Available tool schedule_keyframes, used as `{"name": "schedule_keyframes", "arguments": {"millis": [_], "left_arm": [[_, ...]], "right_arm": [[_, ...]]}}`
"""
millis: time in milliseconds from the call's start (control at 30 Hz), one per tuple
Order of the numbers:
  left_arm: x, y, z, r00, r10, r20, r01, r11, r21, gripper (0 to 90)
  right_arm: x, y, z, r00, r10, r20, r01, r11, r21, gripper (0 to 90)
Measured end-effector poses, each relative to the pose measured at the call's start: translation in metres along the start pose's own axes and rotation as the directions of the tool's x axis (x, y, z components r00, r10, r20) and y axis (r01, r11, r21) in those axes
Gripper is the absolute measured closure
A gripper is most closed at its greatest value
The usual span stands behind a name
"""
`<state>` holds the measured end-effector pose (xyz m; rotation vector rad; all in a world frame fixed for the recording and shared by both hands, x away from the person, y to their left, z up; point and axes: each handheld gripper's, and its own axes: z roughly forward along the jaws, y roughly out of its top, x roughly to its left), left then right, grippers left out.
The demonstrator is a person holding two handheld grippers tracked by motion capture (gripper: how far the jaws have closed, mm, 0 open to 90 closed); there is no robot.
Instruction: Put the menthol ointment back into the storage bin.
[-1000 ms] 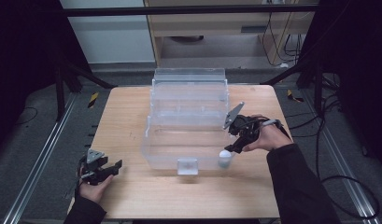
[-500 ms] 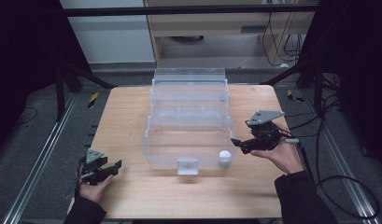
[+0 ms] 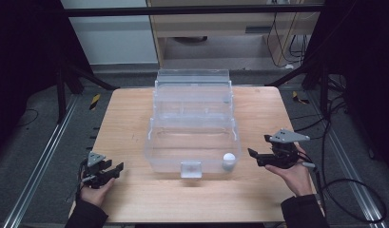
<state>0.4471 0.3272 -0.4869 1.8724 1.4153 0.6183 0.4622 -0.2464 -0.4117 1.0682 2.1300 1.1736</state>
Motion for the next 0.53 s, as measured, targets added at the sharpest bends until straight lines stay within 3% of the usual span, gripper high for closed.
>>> {"name": "schedule_keyframes", "arguments": {"millis": [100, 333, 400, 533], "left_arm": [[0.0, 0.0, 0.0, 1.0, 0.0, 0.003, 0.0, 1.0, 0.001, 48.1], [-0.001, 0.0, 0.0, 1.0, 0.002, -0.008, -0.002, 1.0, -0.005, 44.9], [0.0, 0.0, 0.001, 0.9999, 0.005, -0.011, -0.005, 1.0, -0.001, 42.1], [0.0, -0.001, 0.003, 0.9997, 0.007, -0.023, -0.007, 1.0, 0.003, 39.1]], "right_arm": [[-0.005, -0.013, 0.003, 0.9993, 0.032, 0.018, -0.033, 0.999, 0.017, 21.5], [-0.016, -0.043, 0.013, 0.9961, 0.051, 0.072, -0.055, 0.997, 0.061, 17.7], [-0.02, -0.057, 0.014, 0.994, 0.075, 0.08, -0.082, 0.992, 0.094, 15.8], [-0.025, -0.067, 0.015, 0.9898, 0.108, 0.093, -0.118, 0.986, 0.116, 14.1]]}}
